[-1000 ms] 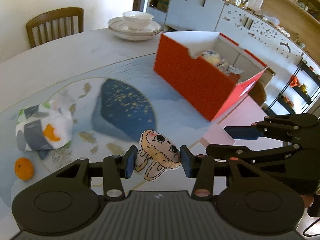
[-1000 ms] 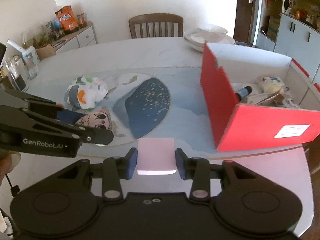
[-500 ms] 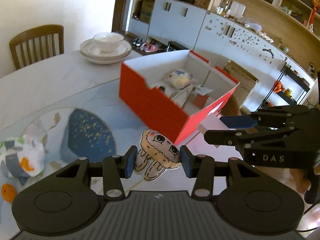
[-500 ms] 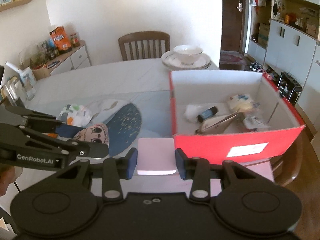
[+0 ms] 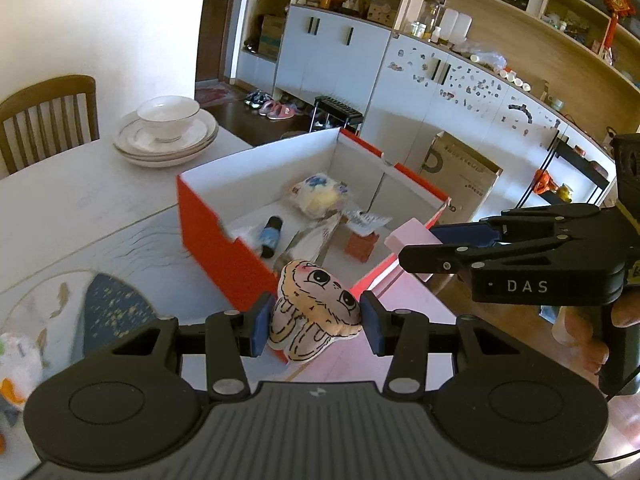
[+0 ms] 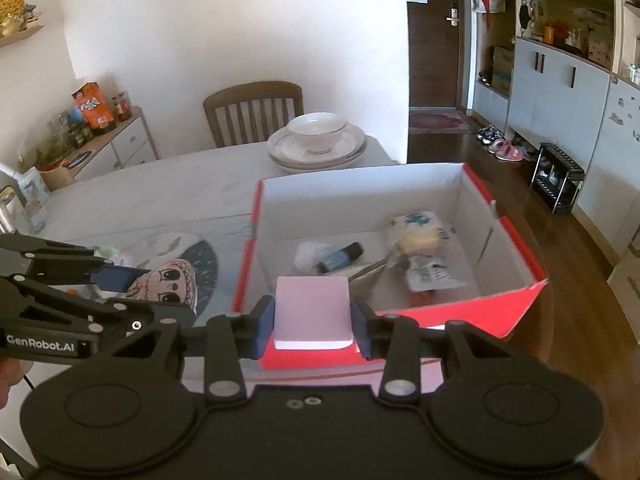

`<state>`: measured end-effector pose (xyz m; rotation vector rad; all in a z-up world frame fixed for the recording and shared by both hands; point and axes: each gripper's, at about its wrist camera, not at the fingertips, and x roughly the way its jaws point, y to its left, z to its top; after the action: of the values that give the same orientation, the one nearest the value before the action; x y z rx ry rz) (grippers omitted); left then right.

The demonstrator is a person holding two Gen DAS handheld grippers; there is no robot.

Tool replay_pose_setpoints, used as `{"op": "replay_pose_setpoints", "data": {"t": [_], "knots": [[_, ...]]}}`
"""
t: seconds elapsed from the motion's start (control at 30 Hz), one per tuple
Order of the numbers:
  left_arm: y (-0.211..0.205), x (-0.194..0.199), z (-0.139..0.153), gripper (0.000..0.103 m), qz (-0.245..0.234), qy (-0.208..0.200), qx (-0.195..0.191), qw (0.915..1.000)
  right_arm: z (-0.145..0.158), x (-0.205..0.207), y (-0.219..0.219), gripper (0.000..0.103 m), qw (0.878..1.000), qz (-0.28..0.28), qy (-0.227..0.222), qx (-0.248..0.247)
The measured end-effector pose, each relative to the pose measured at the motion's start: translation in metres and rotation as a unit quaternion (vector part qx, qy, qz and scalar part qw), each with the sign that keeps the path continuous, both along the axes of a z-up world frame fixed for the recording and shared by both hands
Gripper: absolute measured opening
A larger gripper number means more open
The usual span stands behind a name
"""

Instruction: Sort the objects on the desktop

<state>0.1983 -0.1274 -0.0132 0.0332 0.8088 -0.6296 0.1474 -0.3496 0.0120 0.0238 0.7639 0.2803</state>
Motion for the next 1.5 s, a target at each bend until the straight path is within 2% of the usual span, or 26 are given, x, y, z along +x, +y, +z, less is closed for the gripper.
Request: {"op": "replay_pose_setpoints", "data": {"t": [0.5, 0.77, 1.13, 1.23, 1.5], "knots": [[-0.064, 0.056, 0.002, 0.045, 0.001, -0.018, 0.018, 0.9997, -0.002, 0.05, -0.053, 0.04, 1.0, 0.009, -0.009, -0.012], [-0.085, 0.104, -0.012, 0.045, 0.019, -0.005, 0.042, 0.9989, -0.014, 0.09, -0.069, 0.04, 1.0, 0.014, 0.009, -0.012], [-0.101, 0.161, -0.045, 0.045, 0.031, 0.017, 0.089, 0.9954, -0.042, 0.137, -0.059, 0.04, 0.997, 0.045, 0.051, -0.022], [-0.103, 0.168, -0.055, 0.045, 0.029, 0.017, 0.106, 0.9939, -0.048, 0.149, -0.052, 0.04, 0.996, 0.054, 0.06, -0.028], [-0.107, 0.183, -0.076, 0.045, 0.018, 0.045, 0.133, 0.99, -0.065, 0.176, -0.041, 0.04, 0.993, 0.069, 0.084, -0.051]]}}
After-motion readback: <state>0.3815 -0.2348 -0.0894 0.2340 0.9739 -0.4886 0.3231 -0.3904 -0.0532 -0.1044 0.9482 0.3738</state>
